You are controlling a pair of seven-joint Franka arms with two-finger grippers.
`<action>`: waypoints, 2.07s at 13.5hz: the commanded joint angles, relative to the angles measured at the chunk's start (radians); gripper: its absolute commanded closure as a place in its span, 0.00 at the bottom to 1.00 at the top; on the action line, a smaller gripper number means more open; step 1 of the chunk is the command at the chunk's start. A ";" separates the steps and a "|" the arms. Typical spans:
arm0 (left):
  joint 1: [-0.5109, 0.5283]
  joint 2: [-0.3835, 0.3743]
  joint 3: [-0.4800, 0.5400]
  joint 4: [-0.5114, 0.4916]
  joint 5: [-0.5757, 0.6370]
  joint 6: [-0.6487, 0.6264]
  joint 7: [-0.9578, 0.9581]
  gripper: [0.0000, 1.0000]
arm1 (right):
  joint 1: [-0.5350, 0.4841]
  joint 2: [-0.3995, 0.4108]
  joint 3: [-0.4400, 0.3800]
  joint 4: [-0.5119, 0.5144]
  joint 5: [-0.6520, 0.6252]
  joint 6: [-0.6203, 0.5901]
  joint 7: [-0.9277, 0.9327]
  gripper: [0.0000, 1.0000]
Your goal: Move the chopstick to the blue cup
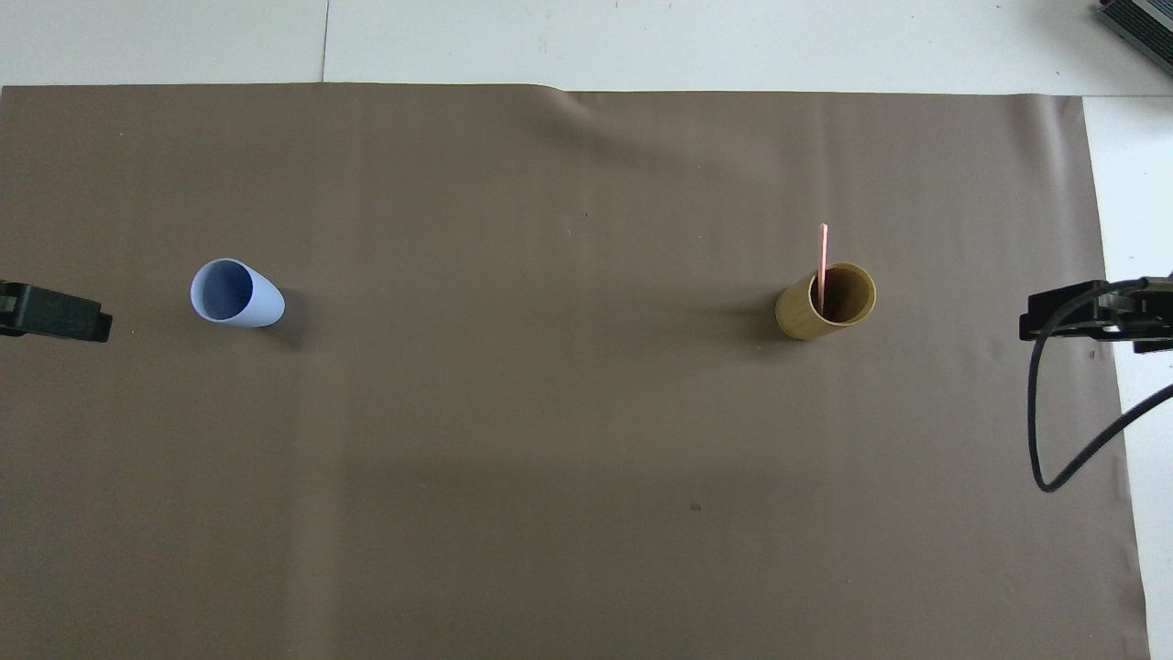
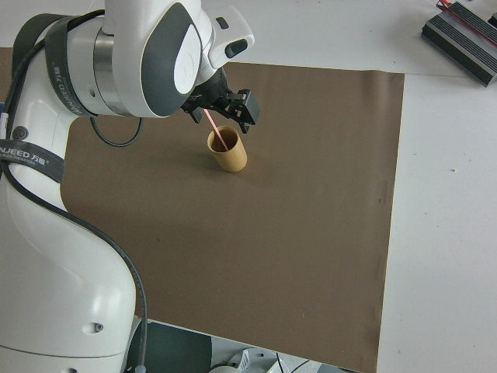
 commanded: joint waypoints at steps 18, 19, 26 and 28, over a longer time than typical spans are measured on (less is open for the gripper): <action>0.104 0.246 -0.005 -0.447 -0.025 0.824 0.067 0.08 | -0.026 -0.030 0.005 -0.040 0.006 0.013 -0.016 0.00; 0.104 0.257 -0.004 -0.452 -0.031 0.827 0.067 0.15 | -0.026 -0.030 0.005 -0.040 0.006 0.015 -0.016 0.00; 0.105 0.276 -0.005 -0.452 -0.041 0.801 0.058 1.00 | -0.034 -0.030 0.003 -0.039 0.006 0.001 -0.026 0.00; 0.099 0.268 -0.005 -0.446 -0.041 0.792 0.049 1.00 | -0.033 -0.030 0.003 -0.039 0.006 0.001 -0.020 0.00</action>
